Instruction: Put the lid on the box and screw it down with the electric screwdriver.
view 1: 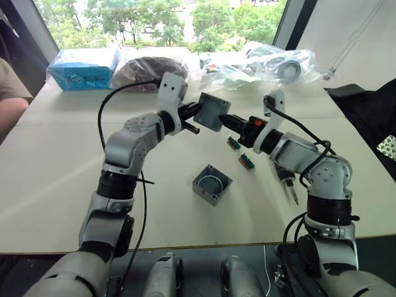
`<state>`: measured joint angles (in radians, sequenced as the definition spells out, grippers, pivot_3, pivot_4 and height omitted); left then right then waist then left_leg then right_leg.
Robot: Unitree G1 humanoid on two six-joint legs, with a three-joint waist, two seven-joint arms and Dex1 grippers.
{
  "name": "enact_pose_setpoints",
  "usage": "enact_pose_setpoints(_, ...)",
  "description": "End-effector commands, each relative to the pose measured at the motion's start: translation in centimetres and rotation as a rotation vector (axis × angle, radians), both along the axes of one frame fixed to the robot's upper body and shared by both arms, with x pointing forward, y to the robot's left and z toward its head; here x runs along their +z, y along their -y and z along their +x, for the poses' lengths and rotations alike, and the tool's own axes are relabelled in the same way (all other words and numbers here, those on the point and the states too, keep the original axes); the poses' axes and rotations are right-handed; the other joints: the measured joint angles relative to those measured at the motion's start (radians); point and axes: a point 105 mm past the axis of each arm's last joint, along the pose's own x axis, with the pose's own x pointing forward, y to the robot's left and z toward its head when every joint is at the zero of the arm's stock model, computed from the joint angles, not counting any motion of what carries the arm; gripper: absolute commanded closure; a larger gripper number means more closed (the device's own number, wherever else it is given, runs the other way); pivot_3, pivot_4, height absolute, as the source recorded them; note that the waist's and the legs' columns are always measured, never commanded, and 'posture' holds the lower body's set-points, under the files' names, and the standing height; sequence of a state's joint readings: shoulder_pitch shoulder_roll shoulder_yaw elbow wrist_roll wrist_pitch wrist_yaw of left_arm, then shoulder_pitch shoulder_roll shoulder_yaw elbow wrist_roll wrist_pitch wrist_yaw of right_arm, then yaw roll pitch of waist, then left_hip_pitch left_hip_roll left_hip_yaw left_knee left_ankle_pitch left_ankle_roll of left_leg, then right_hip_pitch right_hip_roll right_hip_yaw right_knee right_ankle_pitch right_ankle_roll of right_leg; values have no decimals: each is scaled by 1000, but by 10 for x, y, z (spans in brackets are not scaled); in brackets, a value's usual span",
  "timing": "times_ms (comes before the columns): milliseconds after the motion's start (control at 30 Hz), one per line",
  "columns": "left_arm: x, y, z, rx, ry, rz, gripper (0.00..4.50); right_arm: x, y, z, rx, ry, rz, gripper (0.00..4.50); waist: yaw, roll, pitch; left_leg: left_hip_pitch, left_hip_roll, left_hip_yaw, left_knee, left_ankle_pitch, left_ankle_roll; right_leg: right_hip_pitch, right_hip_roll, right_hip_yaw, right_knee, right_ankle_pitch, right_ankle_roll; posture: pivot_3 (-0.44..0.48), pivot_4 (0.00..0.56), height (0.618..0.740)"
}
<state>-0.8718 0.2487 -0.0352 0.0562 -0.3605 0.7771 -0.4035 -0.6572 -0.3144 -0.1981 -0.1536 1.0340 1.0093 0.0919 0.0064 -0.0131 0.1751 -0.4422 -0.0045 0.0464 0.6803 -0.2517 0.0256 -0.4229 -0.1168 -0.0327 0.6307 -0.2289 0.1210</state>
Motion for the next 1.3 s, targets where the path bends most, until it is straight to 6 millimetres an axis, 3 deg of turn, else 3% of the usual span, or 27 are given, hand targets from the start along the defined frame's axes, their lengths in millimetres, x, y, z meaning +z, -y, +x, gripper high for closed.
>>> enact_pose_setpoints(33, 21, 5, -11, -58, 70, -41, 4500, 12, -3, -6, 31, 46, 44, 4389, 0, 0, 0, 0, 0, 0, 0, 0, 0, 0, 0, 0, 0, 0, 0, 0, 150, 740)
enact_pose_setpoints(167, 24, 1, -12, -76, 63, -67, 3343, 12, -5, -8, 45, 51, 49, 4389, 1, 0, 0, 0, 0, 0, 0, 0, 0, 0, 0, 0, 0, 0, 0, 0, 150, 740)
enact_pose_setpoints(367, 38, -15, -19, -122, 59, -134, 1044, 13, -3, -9, 39, 62, 48, 4389, -3, 0, 0, 0, 0, 0, 0, 0, 0, 0, 0, 0, 0, 0, 0, 0, 150, 740)
enact_pose_setpoints(467, 47, -34, -24, -142, 24, -178, 1044, 18, 7, -9, -10, 125, 17, 4389, -10, 0, 0, 0, 1, 0, 0, 0, 0, -1, 0, 0, 0, 0, 0, 0, 150, 740)
enact_pose_setpoints(600, 43, -53, -26, -143, -35, -177, 1044, 28, 22, -20, -86, 336, -176, 4389, -13, 1, 0, -1, 0, -1, -1, 0, 0, -1, 0, 0, 0, 0, 0, 0, 150, 740)
enact_pose_setpoints(700, 32, -59, -25, -146, -81, -174, 1736, 25, 21, -42, -100, 600, -492, 4389, -10, 1, 0, -1, -1, -1, -1, 0, 0, -1, 0, 0, -1, 0, 1, 0, 150, 740)
enact_pose_setpoints(767, 25, -54, -25, -176, -102, -159, 2713, 13, 17, -57, -73, 782, -734, 4389, -15, 1, 0, -1, -1, 0, -1, 0, 0, -1, 0, 0, -2, -1, 1, 0, 150, 740)
enact_pose_setpoints(933, 18, -41, -25, -234, -125, -155, 4434, -17, 17, -73, -63, 1034, -1045, 4389, -17, 0, 1, 0, -2, 0, -1, 0, -1, -1, 0, 0, -1, -1, 1, 0, 150, 740)
enact_pose_setpoints(1067, 9, -28, -26, -290, -151, -113, 4434, -47, 10, -85, 25, 1295, -1258, 4389, -17, 0, 1, 0, -1, 0, -1, 1, -2, -1, 0, 0, -1, -1, 1, 0, 150, 740)
enact_pose_setpoints(1300, -14, -3, -45, -452, -193, 48, 4434, -65, 8, -87, 102, 1481, -1375, 4389, -16, 0, 1, 0, -1, 0, -1, 2, -4, 0, 0, 0, -2, -1, 1, 0, 150, 740)
